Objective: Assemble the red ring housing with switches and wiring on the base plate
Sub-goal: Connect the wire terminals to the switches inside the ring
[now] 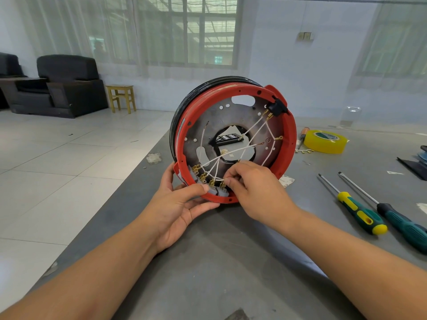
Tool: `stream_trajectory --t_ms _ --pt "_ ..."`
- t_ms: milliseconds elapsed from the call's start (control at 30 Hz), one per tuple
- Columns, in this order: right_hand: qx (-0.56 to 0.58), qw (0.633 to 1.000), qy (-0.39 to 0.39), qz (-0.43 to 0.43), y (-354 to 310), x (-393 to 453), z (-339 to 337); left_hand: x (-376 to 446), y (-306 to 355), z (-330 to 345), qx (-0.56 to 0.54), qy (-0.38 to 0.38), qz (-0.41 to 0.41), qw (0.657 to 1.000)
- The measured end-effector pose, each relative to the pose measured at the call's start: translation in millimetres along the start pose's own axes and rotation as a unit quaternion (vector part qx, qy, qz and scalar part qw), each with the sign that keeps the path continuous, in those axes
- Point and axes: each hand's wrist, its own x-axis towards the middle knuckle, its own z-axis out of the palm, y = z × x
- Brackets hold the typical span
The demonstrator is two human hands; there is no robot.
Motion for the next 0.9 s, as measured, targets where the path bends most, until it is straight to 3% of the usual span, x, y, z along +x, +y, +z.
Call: stream_trajectory --t_ms 900 --pt "-0.011 1.000 0.005 -0.024 -4.4 1.0 0.9 3.5 -1.3 -5.7 -0.035 -0.003 -0.006 0.999"
